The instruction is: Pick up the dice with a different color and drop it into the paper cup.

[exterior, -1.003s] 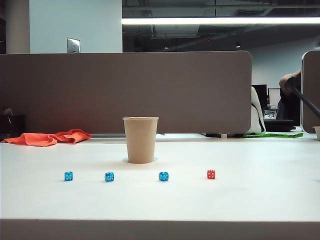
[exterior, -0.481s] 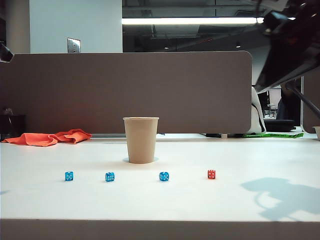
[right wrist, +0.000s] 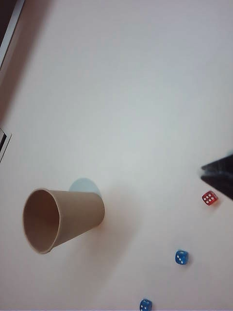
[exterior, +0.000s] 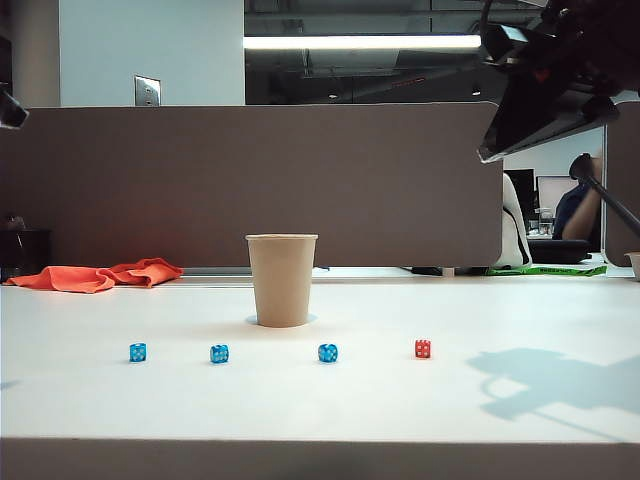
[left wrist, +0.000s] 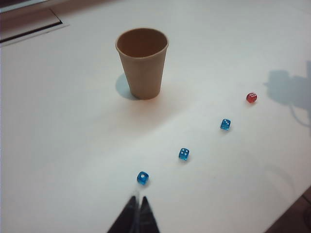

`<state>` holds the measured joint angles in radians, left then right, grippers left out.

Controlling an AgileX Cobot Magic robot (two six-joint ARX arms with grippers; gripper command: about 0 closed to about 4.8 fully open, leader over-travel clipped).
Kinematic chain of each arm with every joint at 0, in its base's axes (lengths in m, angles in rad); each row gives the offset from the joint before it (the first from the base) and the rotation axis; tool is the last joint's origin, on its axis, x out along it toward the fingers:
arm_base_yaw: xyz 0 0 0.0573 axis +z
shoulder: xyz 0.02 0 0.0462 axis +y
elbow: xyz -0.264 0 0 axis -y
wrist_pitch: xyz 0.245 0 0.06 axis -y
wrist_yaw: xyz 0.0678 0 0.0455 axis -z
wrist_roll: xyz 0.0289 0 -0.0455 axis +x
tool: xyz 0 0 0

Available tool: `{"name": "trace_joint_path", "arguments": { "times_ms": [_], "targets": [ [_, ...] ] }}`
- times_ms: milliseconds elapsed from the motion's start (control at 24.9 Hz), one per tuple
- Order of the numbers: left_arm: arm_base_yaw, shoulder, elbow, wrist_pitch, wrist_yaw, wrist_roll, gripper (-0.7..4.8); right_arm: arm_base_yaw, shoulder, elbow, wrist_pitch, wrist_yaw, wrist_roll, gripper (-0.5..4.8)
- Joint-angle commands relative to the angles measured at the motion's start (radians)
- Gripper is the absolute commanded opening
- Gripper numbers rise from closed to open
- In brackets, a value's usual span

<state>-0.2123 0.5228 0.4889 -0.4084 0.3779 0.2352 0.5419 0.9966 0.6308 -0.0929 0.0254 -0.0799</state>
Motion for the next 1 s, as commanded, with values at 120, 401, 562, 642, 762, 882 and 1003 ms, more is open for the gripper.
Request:
{"name": "trace_joint_path", "arguments": {
  "times_ms": [120, 401, 562, 642, 762, 882, 1003],
  "targets": [
    [-0.001, 0.068, -0.001, 0.018, 0.005, 0.000, -0.06, 0.001, -0.003, 0.003, 0.019, -0.002, 0.001, -0.01],
    [-0.001, 0.079, 0.000, 0.056, 0.030, -0.007, -0.06, 0.005, 0.048, 0.002, 0.026, -0.063, 0.001, 0.91],
    [-0.001, 0.079, 0.000, 0.056, 0.052, -0.007, -0.06, 0.005, 0.108, 0.002, 0.019, -0.099, -0.021, 1.54],
    [-0.001, 0.079, 0.000, 0.055, 0.053, -0.007, -0.06, 0.005, 0.134, 0.002, 0.014, -0.110, -0.109, 1.63],
    [-0.001, 0.079, 0.000, 0.055, 0.053, -0.006, -0.06, 0.005, 0.151, 0.002, 0.014, -0.110, -0.164, 1.63],
    [-0.001, 0.079, 0.000, 0.056, 0.053, -0.006, -0.06, 0.005, 0.179, 0.002, 0.014, -0.114, -0.195, 1.96],
    [0.000, 0.079, 0.000, 0.057, 0.053, -0.006, -0.06, 0.005, 0.220, 0.002, 0.014, -0.118, -0.252, 2.18]
  ]
}}
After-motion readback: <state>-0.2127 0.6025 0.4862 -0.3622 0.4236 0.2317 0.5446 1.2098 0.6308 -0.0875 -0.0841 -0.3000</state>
